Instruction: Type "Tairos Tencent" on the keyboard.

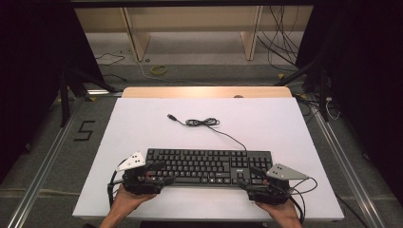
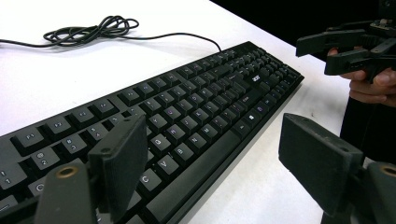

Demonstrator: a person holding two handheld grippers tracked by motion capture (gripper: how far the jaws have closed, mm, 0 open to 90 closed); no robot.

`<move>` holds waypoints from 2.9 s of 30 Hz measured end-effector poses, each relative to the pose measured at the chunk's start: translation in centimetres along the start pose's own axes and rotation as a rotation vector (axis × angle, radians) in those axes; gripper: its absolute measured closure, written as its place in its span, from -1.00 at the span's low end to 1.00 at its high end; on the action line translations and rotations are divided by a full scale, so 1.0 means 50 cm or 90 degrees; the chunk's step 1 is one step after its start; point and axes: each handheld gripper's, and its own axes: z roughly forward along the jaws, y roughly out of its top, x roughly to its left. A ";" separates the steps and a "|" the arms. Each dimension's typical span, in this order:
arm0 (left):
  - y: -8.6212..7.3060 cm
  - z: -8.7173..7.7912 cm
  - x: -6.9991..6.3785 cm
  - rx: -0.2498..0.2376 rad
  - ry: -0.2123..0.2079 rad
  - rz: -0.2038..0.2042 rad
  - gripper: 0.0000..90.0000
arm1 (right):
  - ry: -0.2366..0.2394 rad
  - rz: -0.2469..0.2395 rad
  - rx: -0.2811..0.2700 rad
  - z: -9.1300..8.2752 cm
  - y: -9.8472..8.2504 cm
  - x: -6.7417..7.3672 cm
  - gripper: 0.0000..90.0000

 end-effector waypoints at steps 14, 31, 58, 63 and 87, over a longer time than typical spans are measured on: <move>0.000 -0.001 0.000 -0.002 0.001 -0.001 -0.47 | 0.001 0.001 -0.001 0.004 0.003 0.002 -0.33; 0.004 -0.010 0.012 -0.015 0.038 -0.024 -0.45 | 0.025 -0.007 0.003 0.051 0.047 0.021 -0.31; -0.004 -0.044 0.046 0.009 0.128 -0.054 -0.25 | 0.056 -0.026 0.053 0.188 0.123 0.058 -0.16; -0.007 -0.049 0.057 0.038 0.160 -0.067 -0.04 | 0.058 -0.026 0.076 0.222 0.132 0.064 -0.11; -0.022 -0.039 0.071 0.142 0.193 -0.056 0.99 | 0.078 -0.048 0.155 0.333 0.141 0.117 0.80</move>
